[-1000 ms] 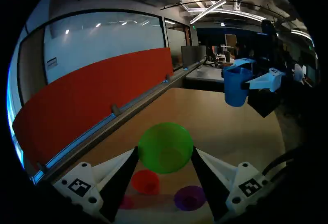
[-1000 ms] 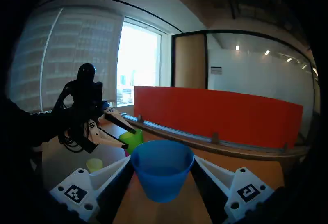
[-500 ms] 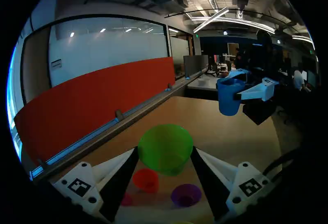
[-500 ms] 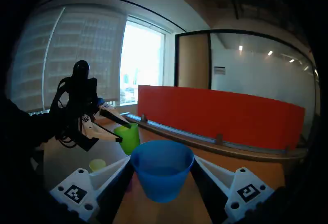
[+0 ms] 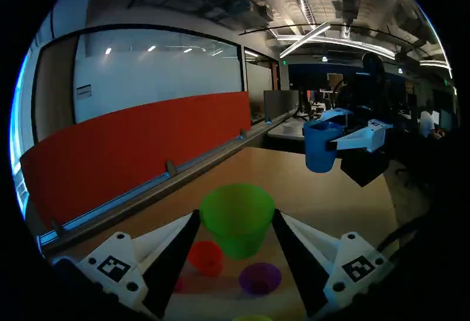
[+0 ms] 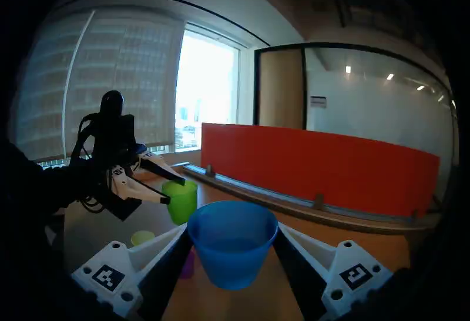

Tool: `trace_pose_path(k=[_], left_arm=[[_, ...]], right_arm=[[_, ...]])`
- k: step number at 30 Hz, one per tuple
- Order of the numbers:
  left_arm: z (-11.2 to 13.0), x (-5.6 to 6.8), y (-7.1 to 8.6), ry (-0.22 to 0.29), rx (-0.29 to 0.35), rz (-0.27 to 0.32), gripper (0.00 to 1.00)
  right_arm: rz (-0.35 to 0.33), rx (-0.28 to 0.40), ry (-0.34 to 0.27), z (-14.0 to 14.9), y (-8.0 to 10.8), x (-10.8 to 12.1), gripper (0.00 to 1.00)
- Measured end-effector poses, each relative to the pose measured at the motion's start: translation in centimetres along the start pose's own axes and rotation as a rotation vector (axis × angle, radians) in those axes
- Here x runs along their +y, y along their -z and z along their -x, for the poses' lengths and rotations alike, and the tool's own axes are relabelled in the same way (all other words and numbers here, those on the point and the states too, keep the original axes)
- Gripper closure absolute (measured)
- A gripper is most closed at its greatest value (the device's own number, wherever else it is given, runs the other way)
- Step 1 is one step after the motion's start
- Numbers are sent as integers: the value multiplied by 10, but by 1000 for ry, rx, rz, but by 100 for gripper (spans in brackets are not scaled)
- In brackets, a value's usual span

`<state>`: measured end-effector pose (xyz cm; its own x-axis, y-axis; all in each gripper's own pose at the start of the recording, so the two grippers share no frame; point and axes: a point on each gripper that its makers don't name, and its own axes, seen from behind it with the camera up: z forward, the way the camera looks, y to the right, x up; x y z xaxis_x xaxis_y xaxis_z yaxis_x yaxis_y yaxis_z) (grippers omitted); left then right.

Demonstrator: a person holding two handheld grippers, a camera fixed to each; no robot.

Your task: Pour water

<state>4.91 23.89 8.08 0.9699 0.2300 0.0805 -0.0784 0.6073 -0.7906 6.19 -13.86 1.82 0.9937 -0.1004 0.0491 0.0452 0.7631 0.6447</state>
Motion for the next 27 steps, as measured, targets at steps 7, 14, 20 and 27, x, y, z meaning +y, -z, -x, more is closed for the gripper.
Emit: trace_pose_path(k=[7, 14, 20, 27], left_arm=[[-1, 2, 11, 24, 30, 3, 11], [3, 1, 22, 53, 49, -3, 12], [5, 5, 32, 37, 67, -7, 12], [13, 12, 44, 19, 76, -13, 13]], right_arm=[[-8, 3, 8, -4, -2, -5, 9], [-19, 6, 12, -8, -5, -11, 9], [-30, 7, 19, -11, -9, -15, 9], [-49, 11, 29, -13, -14, -22, 9]])
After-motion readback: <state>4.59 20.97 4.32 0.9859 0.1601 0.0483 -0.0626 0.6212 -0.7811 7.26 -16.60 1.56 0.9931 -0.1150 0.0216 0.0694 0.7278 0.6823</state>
